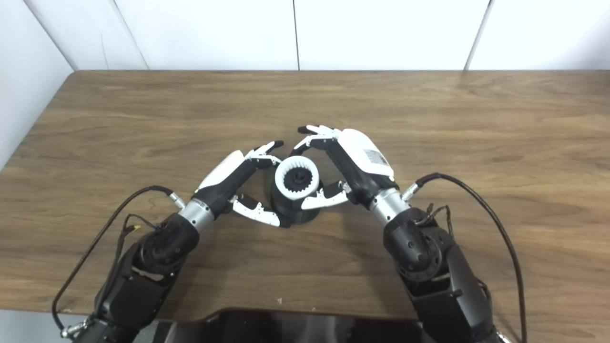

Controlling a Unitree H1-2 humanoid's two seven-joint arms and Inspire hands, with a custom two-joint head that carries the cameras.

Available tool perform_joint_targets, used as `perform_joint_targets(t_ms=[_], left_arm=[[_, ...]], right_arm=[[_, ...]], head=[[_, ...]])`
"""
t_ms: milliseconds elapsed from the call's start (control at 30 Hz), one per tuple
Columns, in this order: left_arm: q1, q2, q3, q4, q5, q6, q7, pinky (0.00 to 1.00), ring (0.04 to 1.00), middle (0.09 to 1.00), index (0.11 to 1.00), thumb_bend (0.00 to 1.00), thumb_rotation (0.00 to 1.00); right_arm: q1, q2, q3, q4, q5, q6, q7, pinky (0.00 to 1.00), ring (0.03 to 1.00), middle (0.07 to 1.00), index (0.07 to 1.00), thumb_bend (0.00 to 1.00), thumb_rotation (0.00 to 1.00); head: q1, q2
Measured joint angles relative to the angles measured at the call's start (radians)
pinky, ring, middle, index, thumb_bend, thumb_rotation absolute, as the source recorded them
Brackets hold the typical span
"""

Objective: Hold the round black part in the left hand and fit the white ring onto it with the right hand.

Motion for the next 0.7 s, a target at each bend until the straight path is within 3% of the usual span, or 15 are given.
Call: perform_joint_targets(t_ms=[67,200,700], left_arm=[[0.0,0.0,-0.001,-0.003,0.0,0.003,-0.003,1.0,1.0,1.0,0.627,0.93,0.33],[0.001,0.0,0.0,-0.009,-0.001,0.009,-0.003,1.0,1.0,1.0,0.625,0.94,0.33],[0.001,-0.001,0.0,-0.009,-0.001,0.011,-0.002,1.0,1.0,1.0,0.627,0.94,0.34]], right_arm=[[-0.004,-0.012,0.005,-0.004,-0.016,0.022,0.025,0.9,0.951,0.942,0.75,0.95,0.42],[0.001,-0.042,0.02,-0.004,-0.032,0.037,0.084,0.88,0.955,0.95,0.764,0.99,0.44],[0.002,-0.043,0.017,-0.007,-0.041,0.043,0.109,0.92,0.962,0.962,0.772,1.0,0.45]], head=[[0.003,0.002],[0.006,0.003],[0.003,0.006]])
